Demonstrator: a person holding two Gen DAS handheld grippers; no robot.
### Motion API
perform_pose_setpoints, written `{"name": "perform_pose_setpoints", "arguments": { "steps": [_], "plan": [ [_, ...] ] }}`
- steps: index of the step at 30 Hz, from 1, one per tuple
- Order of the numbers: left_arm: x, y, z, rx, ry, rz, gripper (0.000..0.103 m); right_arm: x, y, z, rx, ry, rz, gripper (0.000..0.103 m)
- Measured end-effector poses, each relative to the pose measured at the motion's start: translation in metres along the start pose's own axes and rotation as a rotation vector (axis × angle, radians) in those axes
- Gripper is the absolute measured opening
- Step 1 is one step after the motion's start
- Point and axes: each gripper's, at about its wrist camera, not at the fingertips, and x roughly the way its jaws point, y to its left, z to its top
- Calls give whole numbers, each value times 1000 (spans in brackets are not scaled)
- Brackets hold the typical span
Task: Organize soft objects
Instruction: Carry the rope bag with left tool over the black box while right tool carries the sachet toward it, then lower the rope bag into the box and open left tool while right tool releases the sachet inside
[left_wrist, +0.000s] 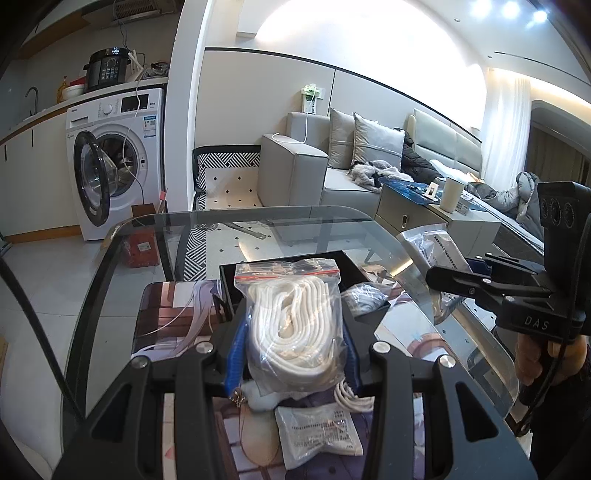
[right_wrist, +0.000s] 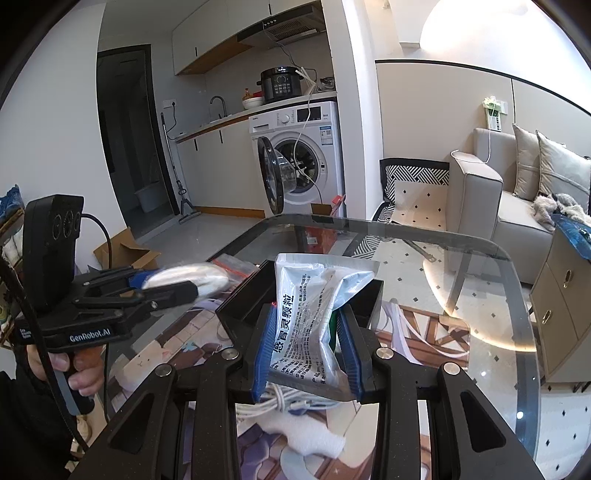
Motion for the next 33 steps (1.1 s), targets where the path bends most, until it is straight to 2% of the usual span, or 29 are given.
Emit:
{"name": "perform_pose_setpoints", "arguments": {
  "steps": [21,33],
  "plan": [
    [56,10,10,-12,15,73,42,39,-8,19,13,-32,-11,34],
    [85,18,8,-39,35,90,42,74,-14,24,-10,-12,-15,34]
  ]
}}
